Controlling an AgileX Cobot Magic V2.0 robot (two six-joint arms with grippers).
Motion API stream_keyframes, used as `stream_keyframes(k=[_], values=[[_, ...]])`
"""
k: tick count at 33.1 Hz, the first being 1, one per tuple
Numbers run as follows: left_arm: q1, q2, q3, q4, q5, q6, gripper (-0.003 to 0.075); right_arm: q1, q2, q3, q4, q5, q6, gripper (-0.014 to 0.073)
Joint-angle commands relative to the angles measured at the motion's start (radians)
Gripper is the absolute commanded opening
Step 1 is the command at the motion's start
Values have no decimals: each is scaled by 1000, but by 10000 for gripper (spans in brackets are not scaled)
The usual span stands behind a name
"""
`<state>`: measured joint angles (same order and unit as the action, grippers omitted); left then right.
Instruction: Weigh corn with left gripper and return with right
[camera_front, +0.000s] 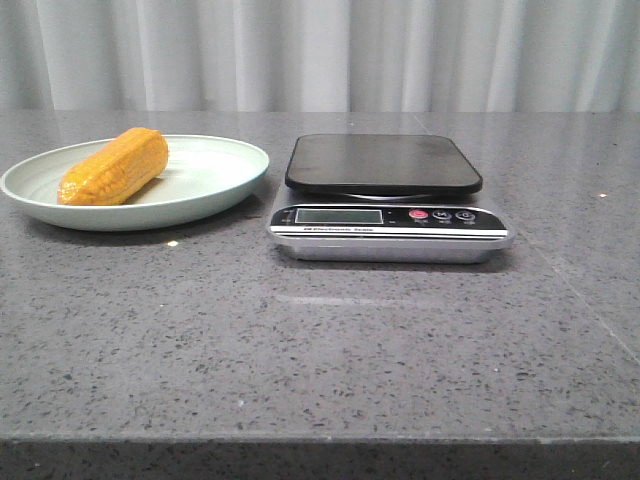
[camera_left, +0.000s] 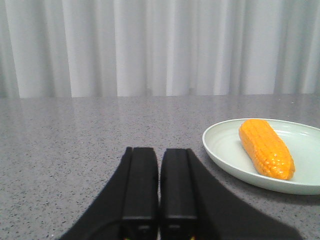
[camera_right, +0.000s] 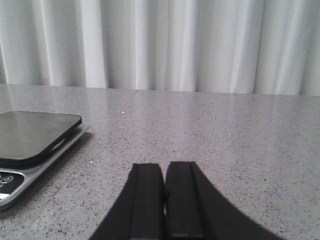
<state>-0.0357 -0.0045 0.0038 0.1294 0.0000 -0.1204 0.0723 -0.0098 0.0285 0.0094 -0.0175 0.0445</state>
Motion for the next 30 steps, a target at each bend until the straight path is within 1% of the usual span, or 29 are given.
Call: stream_keyframes(k=[1,26,28,30], values=[[-6,-21,7,-9,-73,-4,127,1,-18,-9,-9,-86,-4,162],[-6,-21,7,-9,-80,-4,127,1,-18,-9,-9,-86,-4,162],[-6,-21,7,-9,-137,-4,127,1,-18,-9,-9,-86,-4,162],[-6,-21,5,-9,-265,-4,127,2,-18,-9,-4,-86,-4,162]])
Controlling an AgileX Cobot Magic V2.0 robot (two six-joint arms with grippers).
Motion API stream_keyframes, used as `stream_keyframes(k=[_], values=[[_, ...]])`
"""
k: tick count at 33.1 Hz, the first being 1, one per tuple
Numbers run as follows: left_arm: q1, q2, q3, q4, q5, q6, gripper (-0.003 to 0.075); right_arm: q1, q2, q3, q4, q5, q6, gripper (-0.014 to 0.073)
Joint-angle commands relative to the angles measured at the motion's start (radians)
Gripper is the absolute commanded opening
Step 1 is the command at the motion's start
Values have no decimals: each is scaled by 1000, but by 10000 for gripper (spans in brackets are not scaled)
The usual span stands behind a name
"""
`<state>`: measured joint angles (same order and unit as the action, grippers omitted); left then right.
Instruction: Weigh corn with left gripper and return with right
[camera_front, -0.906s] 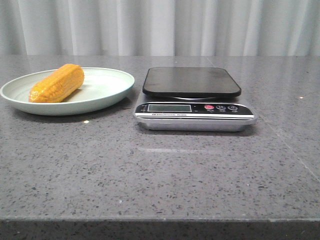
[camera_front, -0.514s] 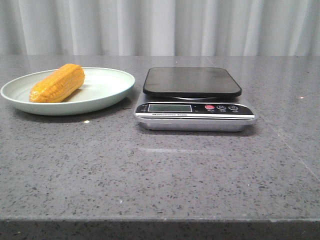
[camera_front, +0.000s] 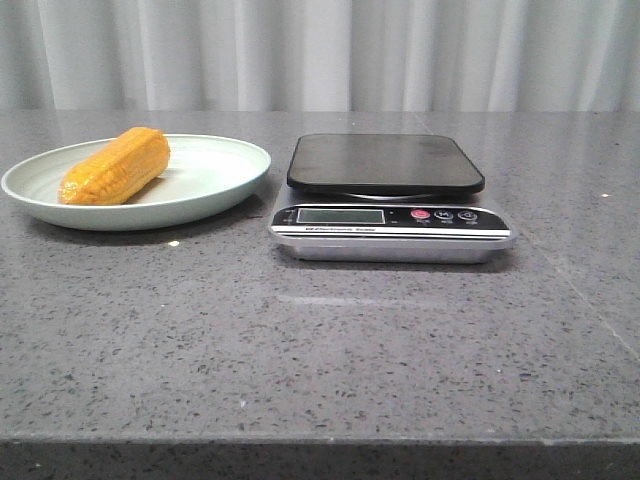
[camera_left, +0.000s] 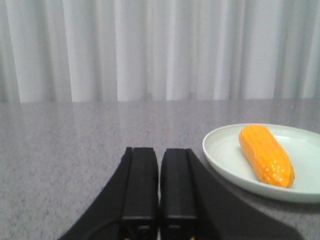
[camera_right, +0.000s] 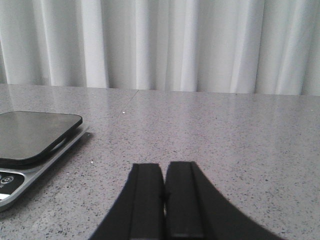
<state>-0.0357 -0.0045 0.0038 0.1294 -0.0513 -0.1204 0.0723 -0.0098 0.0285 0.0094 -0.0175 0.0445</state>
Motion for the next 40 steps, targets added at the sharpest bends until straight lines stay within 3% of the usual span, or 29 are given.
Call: stream_keyframes(k=[1,4,11,16,33,37,40], values=[[-6,-19,1,-9,-272,-6,127,3,-18,-9,-4,-86,-4,162],[-6,-17,-61,-13,-324,-18,127,7,-18,-9,-4,-86,-4,162],[-6,74,-391,-13,34,-20,127,7,-18,-9,-4,-86,-4,162],[-6,170,-538,-23,242,-20,127,7,-18,-9,-4,-86,-4,162],[-6,296,-531,-139,324,-20,132,7,-18,-9,-4,-86,-4,162],[-6,332,-549,-139,367,-6,209,7,-18,-9,-4,-86,-4,162],[-6,375,-578,-139,391,-6,342,7,-18,-9,-4,-86,-4,162]])
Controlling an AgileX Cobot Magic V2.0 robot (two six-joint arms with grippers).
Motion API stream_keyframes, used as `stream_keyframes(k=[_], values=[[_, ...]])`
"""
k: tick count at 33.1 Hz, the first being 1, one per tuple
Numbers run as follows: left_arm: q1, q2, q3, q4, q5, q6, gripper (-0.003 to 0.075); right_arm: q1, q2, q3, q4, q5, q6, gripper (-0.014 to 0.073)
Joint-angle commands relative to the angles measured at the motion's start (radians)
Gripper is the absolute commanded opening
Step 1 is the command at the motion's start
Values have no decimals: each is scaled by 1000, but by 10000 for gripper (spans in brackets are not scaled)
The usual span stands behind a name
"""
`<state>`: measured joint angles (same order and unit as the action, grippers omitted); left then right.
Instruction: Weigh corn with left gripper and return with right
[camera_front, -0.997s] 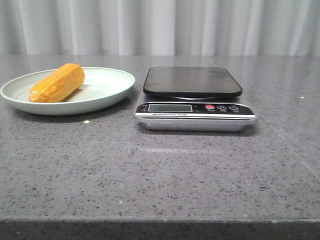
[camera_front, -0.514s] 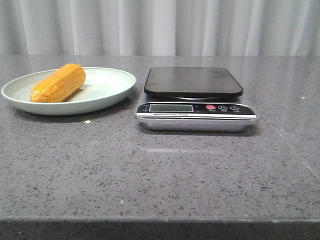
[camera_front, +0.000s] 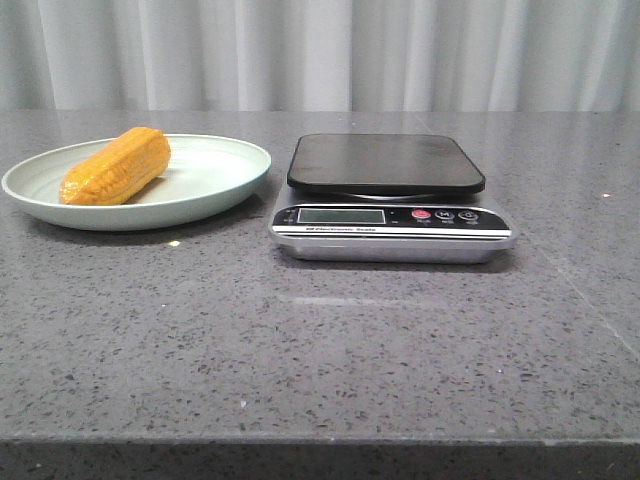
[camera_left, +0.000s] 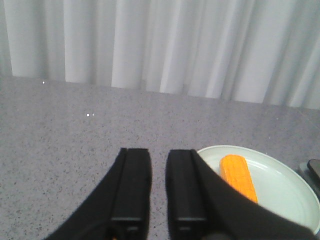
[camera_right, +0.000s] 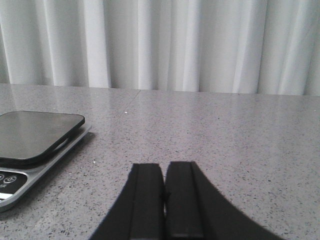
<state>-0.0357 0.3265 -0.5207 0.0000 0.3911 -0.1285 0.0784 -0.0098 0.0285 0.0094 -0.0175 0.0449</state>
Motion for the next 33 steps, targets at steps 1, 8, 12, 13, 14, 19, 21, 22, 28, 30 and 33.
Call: stream_keyframes(k=[1,8,12,13,14,19,21,22,28,30,33], values=[[-8,59,-64,-11,-44,2,390,1,-18,-9,-4,-86,-5,162],[-62,205,-144,-11,-21,2,585,-1,-18,-9,-4,-86,-5,162],[-128,353,-232,-11,68,11,585,-1,-18,-9,-4,-86,-5,162],[-146,393,-256,-11,96,20,585,-1,-18,-9,-4,-86,-5,162],[-168,433,-287,-11,117,29,585,-1,-18,-9,-4,-86,-5,162],[-251,655,-421,8,190,29,584,-1,-18,-9,-4,-86,-5,162],[-267,738,-471,8,195,29,584,-1,-18,-9,-4,-86,-5,162],[-273,773,-493,8,198,25,584,-1,-18,-9,-4,-86,-5,162],[-281,984,-643,-18,242,-1,584,-1,-18,-9,-4,-86,-5,162],[-281,1047,-695,-20,284,-1,584,-1,-18,-9,-4,-86,-5,162],[-281,1134,-763,-26,352,-1,584,-1,-18,-9,-4,-86,-5,162]])
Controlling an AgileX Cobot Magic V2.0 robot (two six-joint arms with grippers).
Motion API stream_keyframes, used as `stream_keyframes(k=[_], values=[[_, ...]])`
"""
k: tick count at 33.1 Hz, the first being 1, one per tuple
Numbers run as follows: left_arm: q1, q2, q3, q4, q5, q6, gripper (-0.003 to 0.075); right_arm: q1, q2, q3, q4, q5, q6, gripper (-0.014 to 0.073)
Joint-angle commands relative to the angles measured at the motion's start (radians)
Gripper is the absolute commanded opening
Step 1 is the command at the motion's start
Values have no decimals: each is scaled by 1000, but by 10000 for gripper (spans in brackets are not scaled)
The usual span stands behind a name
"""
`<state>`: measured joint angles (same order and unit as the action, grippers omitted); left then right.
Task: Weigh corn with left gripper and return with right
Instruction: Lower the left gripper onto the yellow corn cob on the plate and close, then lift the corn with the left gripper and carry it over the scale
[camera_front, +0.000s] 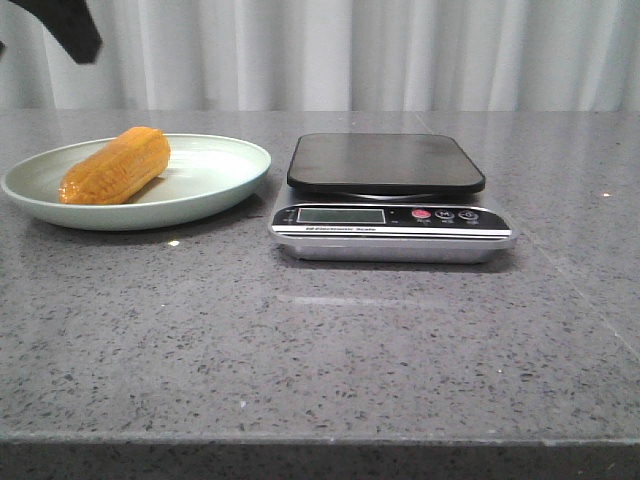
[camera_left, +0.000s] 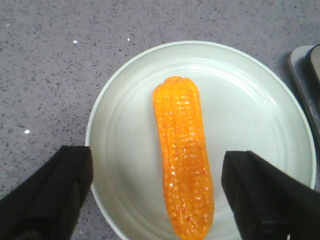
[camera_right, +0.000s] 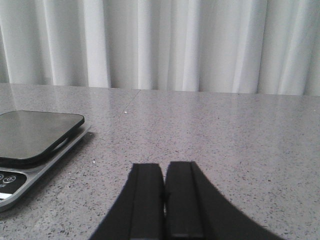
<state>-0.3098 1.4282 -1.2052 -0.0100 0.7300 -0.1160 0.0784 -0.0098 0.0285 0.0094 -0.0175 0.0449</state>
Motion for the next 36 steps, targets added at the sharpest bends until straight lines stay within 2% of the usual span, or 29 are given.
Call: stream_keyframes(k=[1,5,9,14,18,24,25,33,36], values=[[-7,57,-97,-21,41,-13,584,-1,-18,-9,-4,-86,-5,162],[-7,145,-153,-41,104,-13,584,-1,-18,-9,-4,-86,-5,162],[-7,195,-165,-72,109,-13,583,-1,-18,-9,-4,-86,-5,162],[-7,229,-165,-108,115,-13,533,-1,-19,-9,-4,-86,-5,162],[-14,252,-165,-119,128,-13,409,-1,-19,-9,-4,-86,-5,162],[-48,263,-189,-121,130,-13,139,-1,-19,-9,-4,-86,-5,162],[-55,263,-198,-121,130,-11,116,-1,-19,-9,-4,-86,-5,162],[-182,266,-363,-124,128,-15,134,-1,-19,-9,-4,-86,-5,162],[-233,270,-416,-124,119,-60,134,-1,-19,-9,-4,-86,-5,162]])
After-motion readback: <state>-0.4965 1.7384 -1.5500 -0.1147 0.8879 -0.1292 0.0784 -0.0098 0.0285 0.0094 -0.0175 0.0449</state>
